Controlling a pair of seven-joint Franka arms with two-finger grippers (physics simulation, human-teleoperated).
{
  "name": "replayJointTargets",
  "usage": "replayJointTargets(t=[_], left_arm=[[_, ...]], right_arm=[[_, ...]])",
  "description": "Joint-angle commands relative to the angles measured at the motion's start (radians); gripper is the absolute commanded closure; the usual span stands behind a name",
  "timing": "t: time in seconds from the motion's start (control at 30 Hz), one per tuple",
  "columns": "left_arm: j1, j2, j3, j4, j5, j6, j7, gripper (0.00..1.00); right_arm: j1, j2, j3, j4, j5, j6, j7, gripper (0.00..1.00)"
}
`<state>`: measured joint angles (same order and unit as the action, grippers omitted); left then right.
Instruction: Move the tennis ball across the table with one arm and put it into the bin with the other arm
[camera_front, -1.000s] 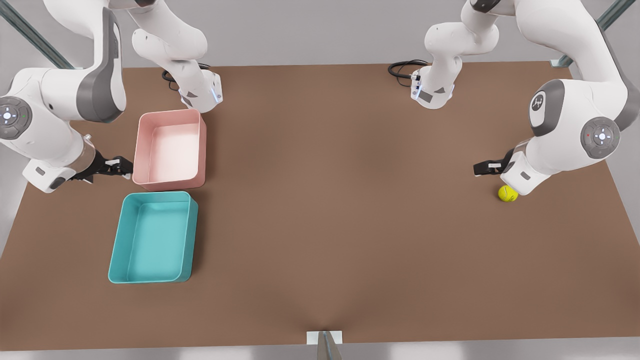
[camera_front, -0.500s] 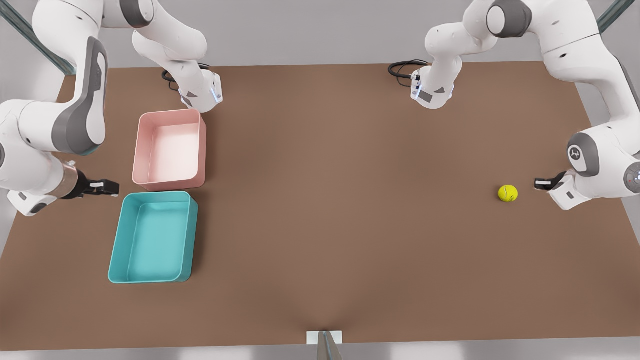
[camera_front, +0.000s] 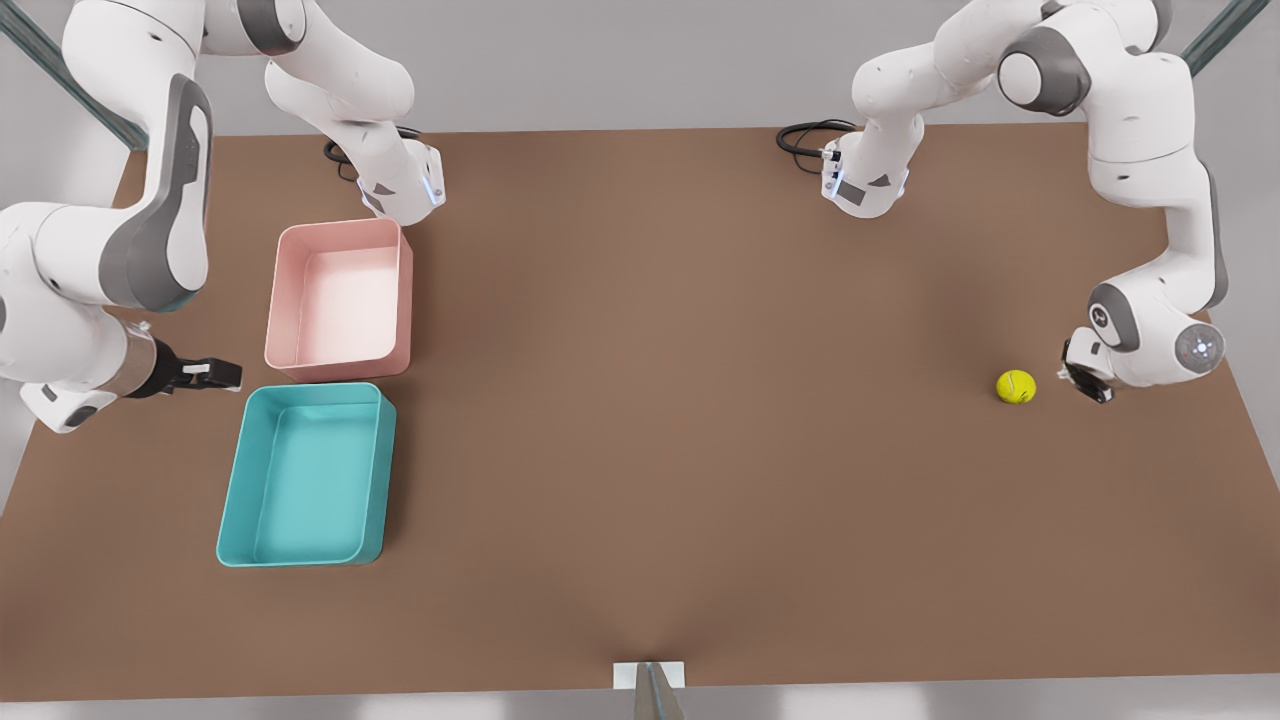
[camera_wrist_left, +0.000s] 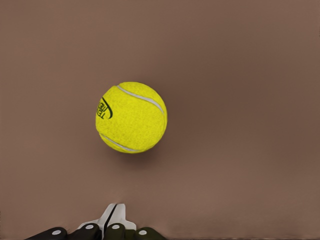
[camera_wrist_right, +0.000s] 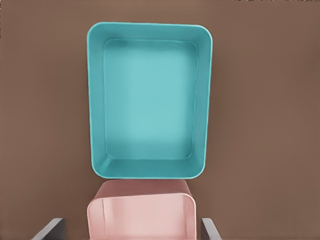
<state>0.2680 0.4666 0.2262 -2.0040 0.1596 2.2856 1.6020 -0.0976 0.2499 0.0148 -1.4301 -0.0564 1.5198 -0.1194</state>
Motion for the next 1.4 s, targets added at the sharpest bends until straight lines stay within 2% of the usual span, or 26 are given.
replayJointTargets(t=[0.0,0.33,0.7,0.93,1.03,1.1,1.17,1.27,1.37], left_arm=[[-0.003,-0.002,-0.001,-0.004,0.049,0.075,0.473,0.79],[-0.027,0.035,-0.002,-0.032,0.041,0.144,0.469,0.79],[-0.018,0.049,-0.001,-0.047,0.041,0.107,0.469,0.79],[-0.039,0.050,-0.002,-0.047,0.041,0.118,0.314,0.79],[-0.167,0.053,-0.007,-0.048,0.041,0.112,0.043,0.79],[-0.262,-0.017,-0.198,-0.035,0.037,0.019,-0.492,0.79],[-0.300,-0.088,-0.298,0.031,-0.264,-0.196,-0.862,0.79],[-0.257,-0.086,-0.278,0.043,-0.554,-0.190,-1.285,0.79],[-0.234,-0.091,-0.278,0.117,-0.548,-0.193,-1.620,0.79]], right_arm=[[0.001,-0.001,0.001,0.000,0.000,0.006,-0.009,0.00],[0.003,-0.061,0.005,-0.058,0.000,-0.001,0.052,0.00],[0.004,-0.061,0.007,-0.064,-0.003,-0.006,0.052,0.00],[0.003,-0.061,0.007,-0.064,-0.003,-0.009,0.052,0.00],[0.004,-0.061,0.007,-0.064,-0.003,-0.009,0.052,0.00],[0.004,-0.060,0.007,-0.066,-0.003,-0.009,0.052,0.00],[0.004,-0.058,0.007,-0.066,-0.003,-0.007,0.050,0.00],[0.003,-0.057,0.007,-0.066,-0.003,-0.007,0.050,0.00],[0.003,-0.057,0.007,-0.066,-0.003,-0.007,0.050,0.00]])
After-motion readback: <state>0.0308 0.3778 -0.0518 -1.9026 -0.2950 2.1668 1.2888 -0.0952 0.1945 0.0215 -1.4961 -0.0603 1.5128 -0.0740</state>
